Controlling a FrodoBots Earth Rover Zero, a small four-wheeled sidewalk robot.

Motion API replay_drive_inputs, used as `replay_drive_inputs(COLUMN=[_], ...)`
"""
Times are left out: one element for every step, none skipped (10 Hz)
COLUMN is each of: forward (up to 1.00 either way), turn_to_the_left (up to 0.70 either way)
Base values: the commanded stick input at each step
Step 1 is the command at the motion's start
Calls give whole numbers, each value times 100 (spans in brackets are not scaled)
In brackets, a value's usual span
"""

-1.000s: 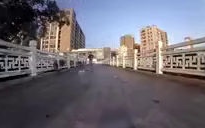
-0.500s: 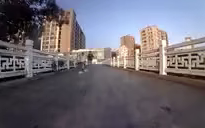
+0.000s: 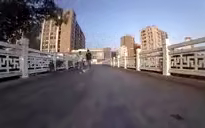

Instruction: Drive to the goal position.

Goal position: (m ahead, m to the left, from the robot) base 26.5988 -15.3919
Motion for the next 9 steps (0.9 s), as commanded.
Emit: replay_drive_inputs(forward=[45,45,45,45,45,45,45,45,45], turn_to_the_left=[0,0,0,0,0,0,0,0,0])
